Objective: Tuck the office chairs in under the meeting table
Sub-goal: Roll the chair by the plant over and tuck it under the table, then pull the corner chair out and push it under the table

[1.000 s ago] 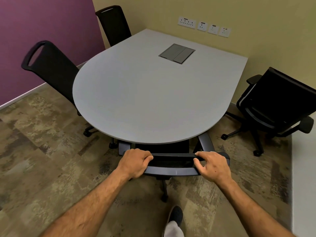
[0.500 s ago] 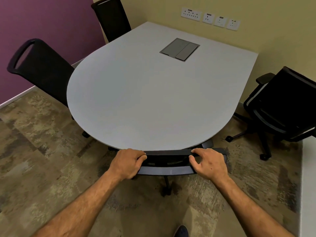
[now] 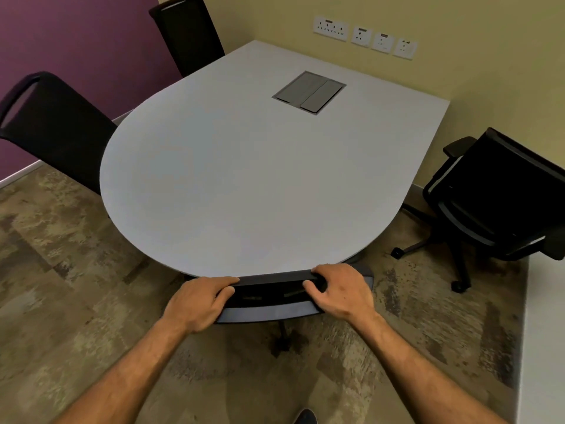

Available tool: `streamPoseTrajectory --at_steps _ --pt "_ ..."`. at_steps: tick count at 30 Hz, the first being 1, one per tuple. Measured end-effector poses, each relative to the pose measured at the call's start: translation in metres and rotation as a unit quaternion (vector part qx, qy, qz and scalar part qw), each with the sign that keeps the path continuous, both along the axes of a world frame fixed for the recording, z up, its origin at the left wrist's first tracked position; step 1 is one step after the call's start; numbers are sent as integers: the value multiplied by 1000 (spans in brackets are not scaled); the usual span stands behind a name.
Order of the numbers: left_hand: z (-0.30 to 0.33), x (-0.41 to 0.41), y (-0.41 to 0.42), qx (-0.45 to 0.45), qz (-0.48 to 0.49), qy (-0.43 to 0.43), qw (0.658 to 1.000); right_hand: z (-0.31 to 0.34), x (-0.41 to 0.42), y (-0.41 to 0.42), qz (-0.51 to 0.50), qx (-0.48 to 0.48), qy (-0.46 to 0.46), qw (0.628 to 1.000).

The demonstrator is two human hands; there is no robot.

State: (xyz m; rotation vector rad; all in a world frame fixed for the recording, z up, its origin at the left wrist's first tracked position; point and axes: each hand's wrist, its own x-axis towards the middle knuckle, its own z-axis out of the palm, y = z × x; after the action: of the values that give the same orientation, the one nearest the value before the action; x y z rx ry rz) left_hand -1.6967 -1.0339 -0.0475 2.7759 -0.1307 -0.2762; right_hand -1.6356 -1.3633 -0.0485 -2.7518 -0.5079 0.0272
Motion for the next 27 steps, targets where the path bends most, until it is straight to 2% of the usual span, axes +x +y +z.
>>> streamPoseTrajectory --at_steps 3,5,8,17,23,27 --pt "7 5 -7 33 -11 59 998 3 2 -8 -22 86 71 994" --pt "15 11 -16 19 -17 86 996 5 6 -14 -55 179 118 975" --pt "31 35 -49 -13 -27 52 998 12 19 -33 -101 295 124 942" --pt "79 211 -204 -77 -101 -68 990 63 127 -161 -196 258 -26 946" --pt "109 332 -330 -108 -203 -95 969 107 188 -282 -295 255 -101 915" --pt "121 395 -421 -127 -259 -94 953 112 212 -372 -372 226 -128 891"
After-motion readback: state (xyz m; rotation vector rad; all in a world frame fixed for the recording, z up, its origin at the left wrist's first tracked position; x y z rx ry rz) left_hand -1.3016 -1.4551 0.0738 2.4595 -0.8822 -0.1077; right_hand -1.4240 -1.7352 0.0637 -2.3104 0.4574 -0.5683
